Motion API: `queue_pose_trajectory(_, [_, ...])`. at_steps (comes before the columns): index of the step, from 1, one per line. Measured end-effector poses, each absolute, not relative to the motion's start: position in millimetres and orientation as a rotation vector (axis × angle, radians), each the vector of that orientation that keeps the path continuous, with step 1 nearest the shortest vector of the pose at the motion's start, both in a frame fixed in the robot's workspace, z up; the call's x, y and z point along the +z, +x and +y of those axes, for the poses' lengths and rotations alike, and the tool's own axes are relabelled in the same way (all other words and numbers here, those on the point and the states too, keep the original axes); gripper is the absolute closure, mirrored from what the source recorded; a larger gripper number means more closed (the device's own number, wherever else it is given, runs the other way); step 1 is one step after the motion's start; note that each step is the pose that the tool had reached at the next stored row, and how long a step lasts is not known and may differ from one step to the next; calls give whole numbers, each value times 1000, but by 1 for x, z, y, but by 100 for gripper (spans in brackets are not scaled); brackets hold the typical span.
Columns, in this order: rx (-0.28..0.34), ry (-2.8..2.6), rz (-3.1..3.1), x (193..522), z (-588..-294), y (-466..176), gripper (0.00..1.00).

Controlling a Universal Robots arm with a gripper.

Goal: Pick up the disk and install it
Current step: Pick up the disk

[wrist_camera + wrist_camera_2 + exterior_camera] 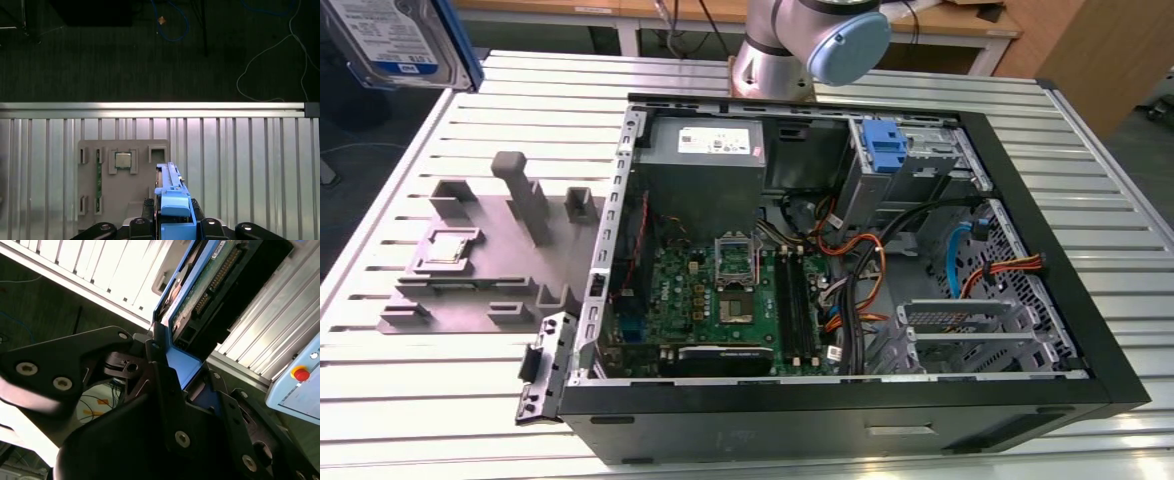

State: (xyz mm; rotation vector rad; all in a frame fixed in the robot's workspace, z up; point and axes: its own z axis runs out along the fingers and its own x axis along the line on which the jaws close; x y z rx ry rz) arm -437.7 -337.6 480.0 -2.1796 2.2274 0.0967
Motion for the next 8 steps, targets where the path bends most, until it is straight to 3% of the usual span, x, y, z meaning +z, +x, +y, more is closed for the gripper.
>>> queue_pose_trajectory(8, [95,-2180,2228,486,-338,-438,63])
